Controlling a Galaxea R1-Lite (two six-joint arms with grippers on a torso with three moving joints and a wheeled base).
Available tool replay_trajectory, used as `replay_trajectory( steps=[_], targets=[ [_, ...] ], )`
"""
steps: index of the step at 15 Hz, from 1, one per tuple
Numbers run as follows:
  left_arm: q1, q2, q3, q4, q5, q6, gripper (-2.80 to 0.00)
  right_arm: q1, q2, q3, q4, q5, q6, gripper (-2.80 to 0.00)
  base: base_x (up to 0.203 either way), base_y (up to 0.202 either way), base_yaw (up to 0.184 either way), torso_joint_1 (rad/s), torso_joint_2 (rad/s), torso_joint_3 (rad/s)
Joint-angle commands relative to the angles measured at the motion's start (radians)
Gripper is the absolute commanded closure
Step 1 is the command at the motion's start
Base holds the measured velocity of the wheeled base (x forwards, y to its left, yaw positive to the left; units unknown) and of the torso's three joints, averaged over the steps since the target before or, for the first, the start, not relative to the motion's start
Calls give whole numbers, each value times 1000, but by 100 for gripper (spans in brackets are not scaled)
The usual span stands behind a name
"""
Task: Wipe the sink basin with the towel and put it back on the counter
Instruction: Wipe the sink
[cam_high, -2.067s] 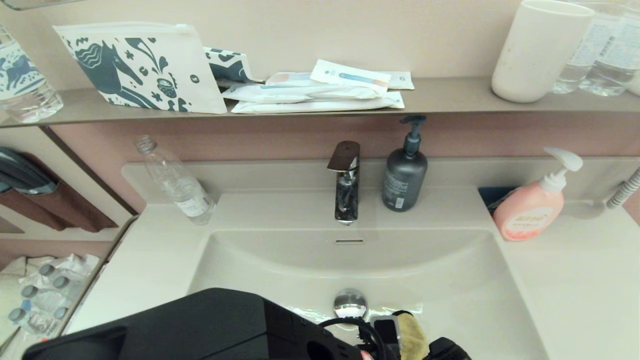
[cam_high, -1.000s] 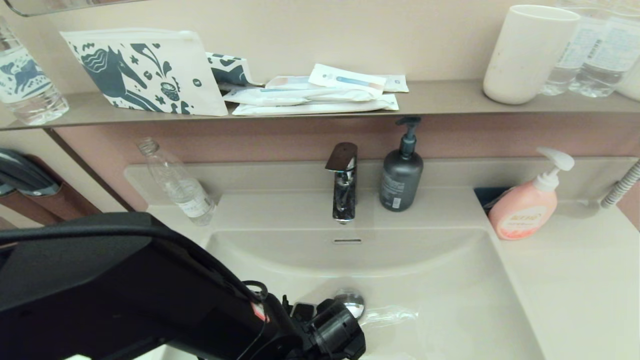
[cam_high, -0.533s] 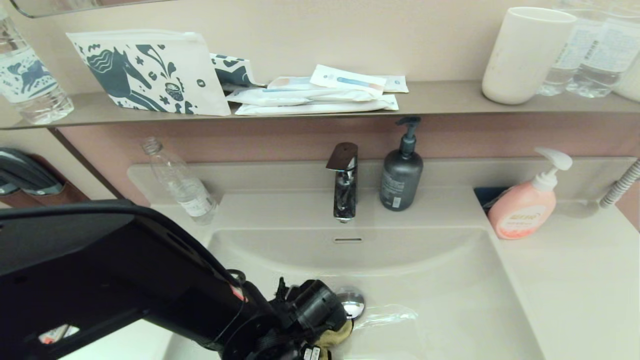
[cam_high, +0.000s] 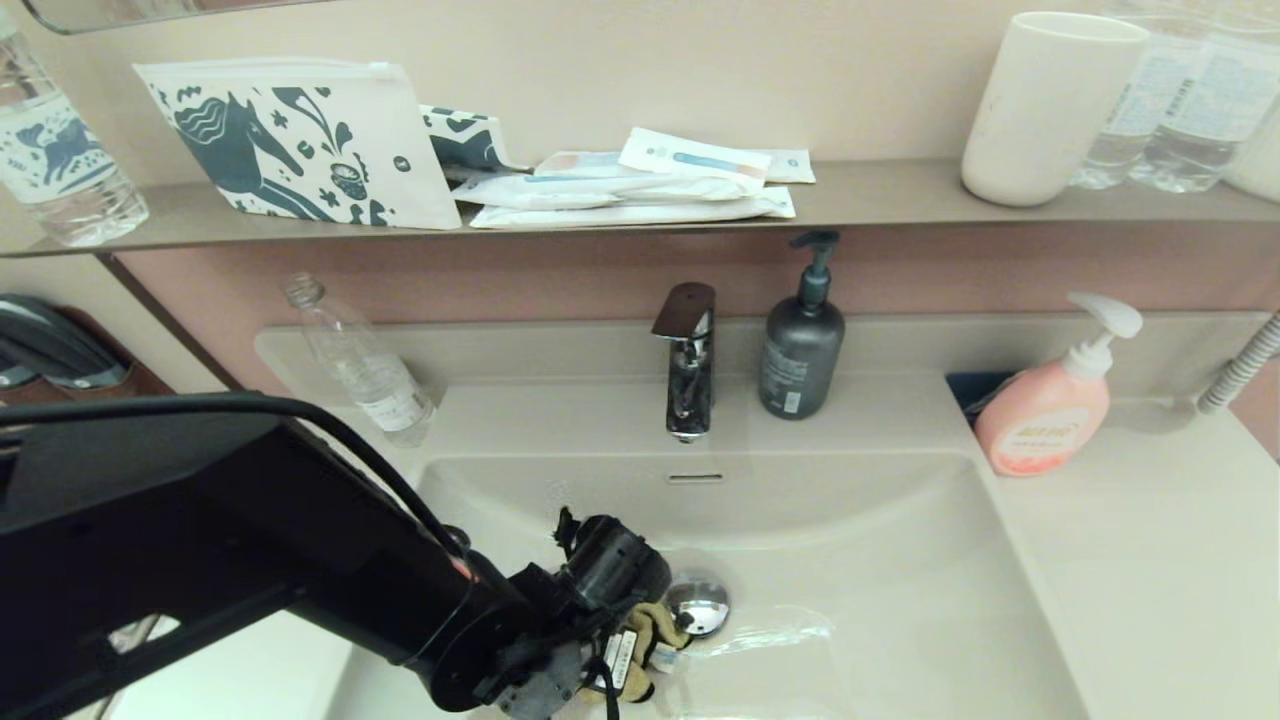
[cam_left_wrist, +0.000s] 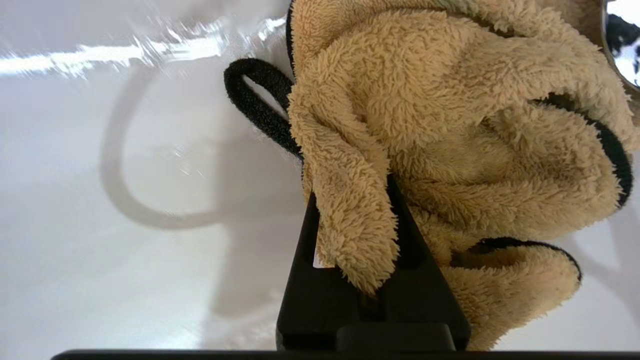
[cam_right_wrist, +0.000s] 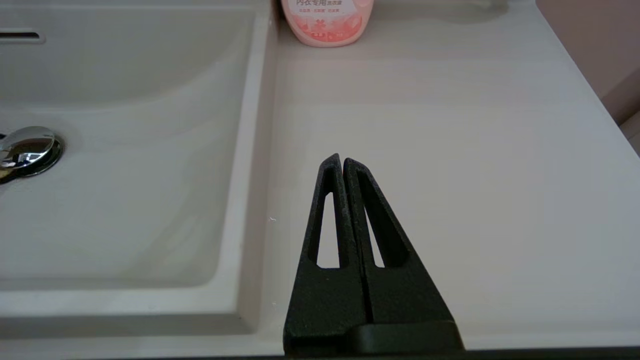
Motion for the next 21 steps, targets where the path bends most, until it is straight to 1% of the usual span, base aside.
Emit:
replay_trajectory(
  steps=[1,2,4,6,8,11,15,16,18,21],
  targets=[
    [27,28,7,6,9,32,0,0,1,1,0,0,0,0,0,0,0,0,0,0],
    [36,26,10,6,23,59,0,0,1,1,0,0,0,0,0,0,0,0,0,0],
    [51,25,13,6,74,108,0,0,1,1,0,0,0,0,0,0,0,0,0,0],
    [72,21,32,7,116,176,0,0,1,1,0,-1,0,0,0,0,0,0,0,0],
    [86,5,77,8,124,208,0,0,1,-1,0,0,0,0,0,0,0,0,0,0],
    [105,-7,171,3,124,205,0,0,1,0,0,0,0,0,0,0,0,0,0,0],
    [154,-106,236,-9,124,217,0,0,1,0,0,0,0,0,0,0,0,0,0,0],
    [161,-122,271,-14,123,218,0,0,1,0,0,0,0,0,0,0,0,0,0,0],
    [153,-158,333,-50,104,198,0,0,1,0,0,0,0,0,0,0,0,0,0,0],
    [146,-235,343,-61,118,194,0,0,1,0,0,0,0,0,0,0,0,0,0,0]
  ],
)
